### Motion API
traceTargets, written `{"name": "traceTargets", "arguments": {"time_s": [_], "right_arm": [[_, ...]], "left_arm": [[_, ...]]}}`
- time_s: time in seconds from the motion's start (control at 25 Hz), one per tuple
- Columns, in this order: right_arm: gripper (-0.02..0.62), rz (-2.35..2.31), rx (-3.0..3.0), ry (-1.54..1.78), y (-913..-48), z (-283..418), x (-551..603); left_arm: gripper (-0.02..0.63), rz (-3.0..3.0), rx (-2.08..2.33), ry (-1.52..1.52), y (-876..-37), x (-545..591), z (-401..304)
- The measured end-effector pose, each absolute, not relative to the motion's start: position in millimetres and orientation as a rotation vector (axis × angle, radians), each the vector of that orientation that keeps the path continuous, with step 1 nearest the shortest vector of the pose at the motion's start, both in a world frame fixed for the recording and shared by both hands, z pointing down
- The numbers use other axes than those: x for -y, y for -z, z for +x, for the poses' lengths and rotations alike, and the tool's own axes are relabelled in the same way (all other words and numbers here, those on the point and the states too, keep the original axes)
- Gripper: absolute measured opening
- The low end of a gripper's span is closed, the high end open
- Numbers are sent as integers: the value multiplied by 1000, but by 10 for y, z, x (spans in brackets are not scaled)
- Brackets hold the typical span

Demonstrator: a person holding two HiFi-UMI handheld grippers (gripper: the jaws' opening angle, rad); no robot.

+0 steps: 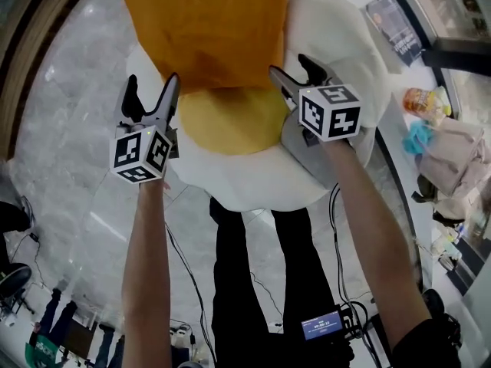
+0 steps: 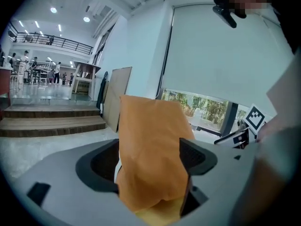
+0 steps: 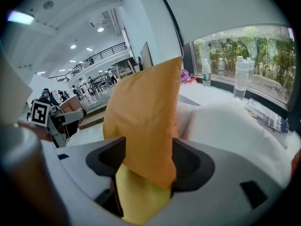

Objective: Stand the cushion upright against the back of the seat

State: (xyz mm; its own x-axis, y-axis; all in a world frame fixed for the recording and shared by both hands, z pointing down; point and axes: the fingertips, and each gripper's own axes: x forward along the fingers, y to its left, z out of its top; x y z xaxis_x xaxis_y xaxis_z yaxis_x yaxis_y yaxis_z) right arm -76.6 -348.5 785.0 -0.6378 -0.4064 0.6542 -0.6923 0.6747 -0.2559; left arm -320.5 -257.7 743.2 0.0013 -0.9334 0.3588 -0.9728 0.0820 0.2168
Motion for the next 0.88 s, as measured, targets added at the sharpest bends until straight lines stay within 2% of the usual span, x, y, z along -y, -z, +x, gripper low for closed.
{"name": "traceTargets", "arguments": {"time_s": [0.32, 0.48, 0.88], "right_arm": [[317, 864, 2340, -673, -7221, -640, 3247], [290, 865, 2358, -655, -6859, -599, 3132], [228, 782, 2406, -598, -5973, -566, 2758]], "left_arm": [[413, 1989, 1872, -120, -6767, 2444, -2822], [391, 2020, 1838, -139, -6487, 2353, -2680], [225, 2005, 1832, -183, -5836, 1995, -2526]]}}
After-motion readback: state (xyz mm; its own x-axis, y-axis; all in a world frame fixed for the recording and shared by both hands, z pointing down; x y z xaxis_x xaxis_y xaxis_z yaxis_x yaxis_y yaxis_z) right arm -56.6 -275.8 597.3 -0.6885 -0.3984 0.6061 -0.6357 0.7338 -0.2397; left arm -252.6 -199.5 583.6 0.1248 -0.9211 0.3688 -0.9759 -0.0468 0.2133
